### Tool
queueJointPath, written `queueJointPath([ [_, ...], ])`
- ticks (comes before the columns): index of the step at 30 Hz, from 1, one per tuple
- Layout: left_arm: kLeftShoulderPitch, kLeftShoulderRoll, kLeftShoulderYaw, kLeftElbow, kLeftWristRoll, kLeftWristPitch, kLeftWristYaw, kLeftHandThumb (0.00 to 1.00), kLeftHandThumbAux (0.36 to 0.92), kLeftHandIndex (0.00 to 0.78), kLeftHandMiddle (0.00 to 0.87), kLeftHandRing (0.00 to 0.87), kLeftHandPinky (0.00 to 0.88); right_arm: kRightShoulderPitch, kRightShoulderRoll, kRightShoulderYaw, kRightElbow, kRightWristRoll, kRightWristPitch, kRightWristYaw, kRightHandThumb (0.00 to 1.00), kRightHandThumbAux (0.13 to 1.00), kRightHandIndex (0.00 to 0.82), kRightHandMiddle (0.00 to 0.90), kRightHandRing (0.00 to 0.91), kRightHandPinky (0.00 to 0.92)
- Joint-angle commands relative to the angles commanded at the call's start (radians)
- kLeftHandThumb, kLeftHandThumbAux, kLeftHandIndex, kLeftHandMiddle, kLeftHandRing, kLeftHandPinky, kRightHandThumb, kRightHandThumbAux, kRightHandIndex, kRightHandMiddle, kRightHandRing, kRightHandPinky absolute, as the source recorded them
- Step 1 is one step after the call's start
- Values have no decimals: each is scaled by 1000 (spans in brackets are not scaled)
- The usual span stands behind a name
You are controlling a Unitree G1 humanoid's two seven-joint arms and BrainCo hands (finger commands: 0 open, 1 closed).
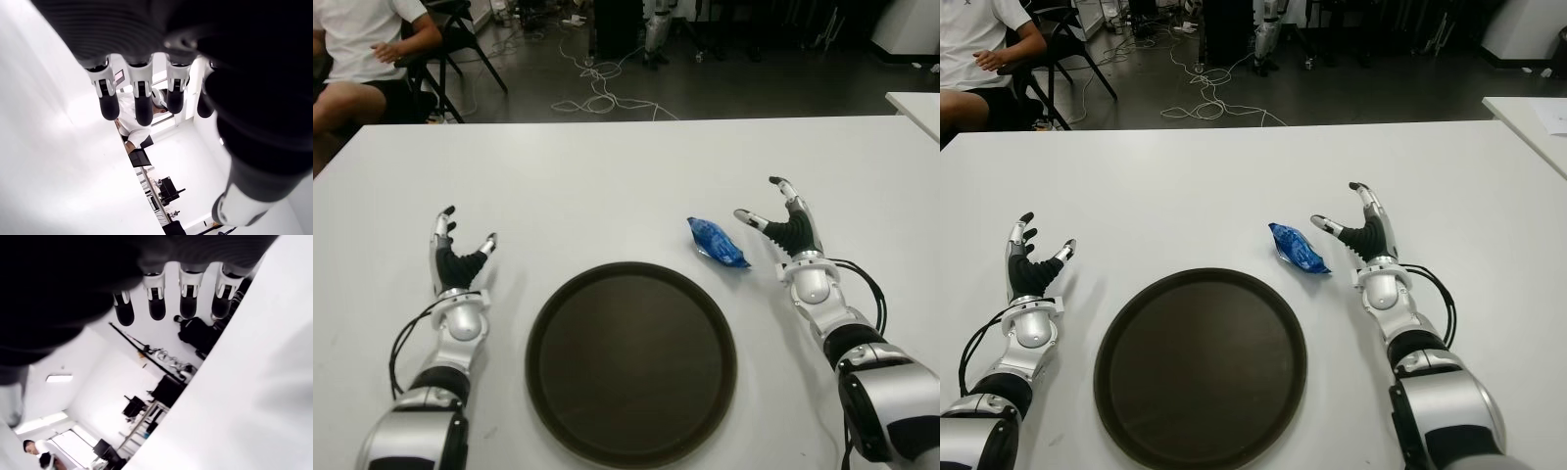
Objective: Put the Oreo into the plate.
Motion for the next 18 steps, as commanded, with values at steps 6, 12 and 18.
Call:
queueJointPath([
  [6, 1, -3, 3, -2, -3, -2, -4, 227, 789, 123, 106, 109, 126, 4, -14, 26, -6, -18, -27, 2, 0, 515, 3, 0, 0, 4],
  [12, 1, -4, 4, -2, -6, -3, -7, 249, 798, 126, 100, 104, 127, 5, -26, 55, -12, -57, -26, -30, 0, 583, 3, 0, 0, 3],
  [18, -1, -10, 16, -2, -23, -6, -24, 254, 809, 127, 86, 101, 146, 5, -34, 80, -11, -86, -18, -57, 0, 661, 0, 0, 0, 0],
])
